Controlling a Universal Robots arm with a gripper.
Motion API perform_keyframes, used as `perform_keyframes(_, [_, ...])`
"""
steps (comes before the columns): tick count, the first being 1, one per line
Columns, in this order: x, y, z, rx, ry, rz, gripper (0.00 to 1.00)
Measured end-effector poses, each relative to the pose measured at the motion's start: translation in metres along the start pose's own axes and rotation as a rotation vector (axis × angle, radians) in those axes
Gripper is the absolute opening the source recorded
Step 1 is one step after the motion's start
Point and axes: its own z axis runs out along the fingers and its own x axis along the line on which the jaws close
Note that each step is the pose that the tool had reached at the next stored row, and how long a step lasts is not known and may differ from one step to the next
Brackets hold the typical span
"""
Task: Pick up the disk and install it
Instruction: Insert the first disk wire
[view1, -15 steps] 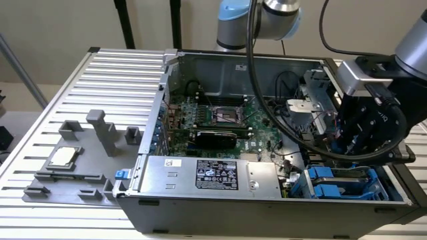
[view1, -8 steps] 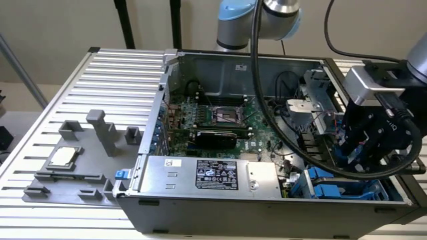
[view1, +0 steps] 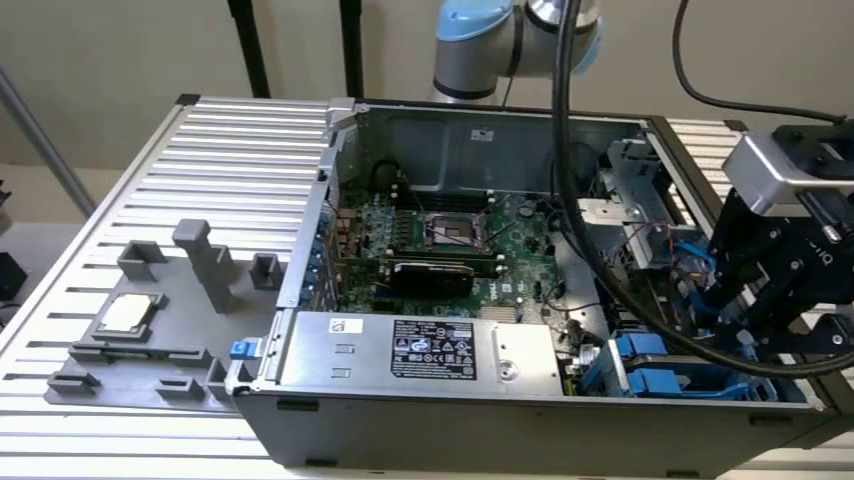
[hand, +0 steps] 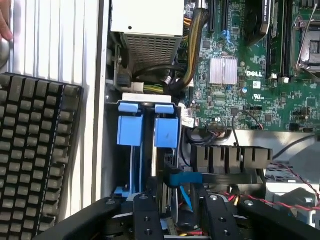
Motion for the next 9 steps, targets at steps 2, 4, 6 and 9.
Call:
perform_keyframes(2, [0.0013, -0.0041, -0.0003, 0.0000, -0.0034, -0.001, 1.00])
perform_keyframes(4, [0.0025, -0.0057, -0.0005, -0.0001, -0.0049, -0.004, 1.00])
perform_keyframes(6, [0.0034, -0.0065, -0.0006, -0.0003, -0.0057, -0.011, 1.00])
perform_keyframes(9, [0.0041, -0.0089, -0.0007, -0.0006, -0.0067, -0.024, 1.00])
